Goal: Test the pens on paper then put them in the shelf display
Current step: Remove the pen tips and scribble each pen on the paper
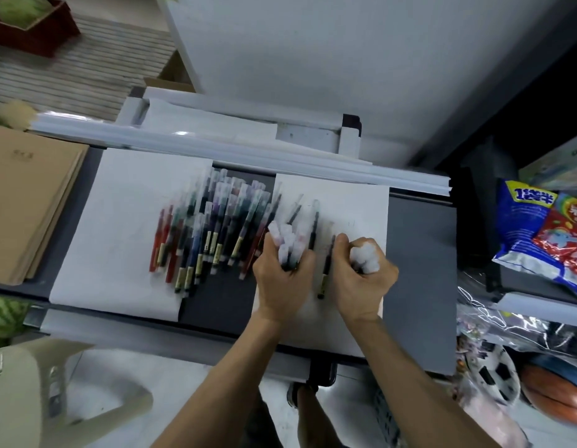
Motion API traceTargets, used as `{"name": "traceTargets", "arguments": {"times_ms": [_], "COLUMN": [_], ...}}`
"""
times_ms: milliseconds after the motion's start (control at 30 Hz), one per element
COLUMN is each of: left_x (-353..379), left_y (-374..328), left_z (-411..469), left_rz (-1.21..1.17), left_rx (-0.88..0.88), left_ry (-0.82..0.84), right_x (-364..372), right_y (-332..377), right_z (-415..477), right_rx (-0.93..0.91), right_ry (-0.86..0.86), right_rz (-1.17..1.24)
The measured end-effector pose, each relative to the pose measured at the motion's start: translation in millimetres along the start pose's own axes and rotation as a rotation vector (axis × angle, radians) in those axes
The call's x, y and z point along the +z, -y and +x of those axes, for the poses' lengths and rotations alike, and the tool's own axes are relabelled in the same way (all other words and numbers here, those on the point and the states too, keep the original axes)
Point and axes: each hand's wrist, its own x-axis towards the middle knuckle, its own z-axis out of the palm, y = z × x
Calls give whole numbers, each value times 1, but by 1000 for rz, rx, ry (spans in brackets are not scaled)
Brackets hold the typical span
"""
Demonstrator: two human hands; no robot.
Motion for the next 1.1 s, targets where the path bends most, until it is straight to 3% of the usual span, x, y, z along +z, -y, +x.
{"name": "traceTargets", "arguments": {"times_ms": [200, 433, 600, 733, 1100], "left_x": [-4, -6, -16, -35, -73], "left_y": [0, -7, -22, -27, -31], "left_z": [3, 9, 19, 28, 41], "left_rz": [-42, -68, -52, 14, 54], "left_rx": [67, -66, -295, -365, -483], "left_ry": [-40, -68, 158, 322, 475], "right_x": [3, 8, -1, -3, 43], "right_y": [7, 19, 26, 34, 56], "right_z": [4, 18, 31, 27, 26], "right_rx": [-12, 91, 287, 467, 437], "right_ry": [-13, 82, 236, 394, 519], "right_rz": [60, -218, -614, -831, -992]}}
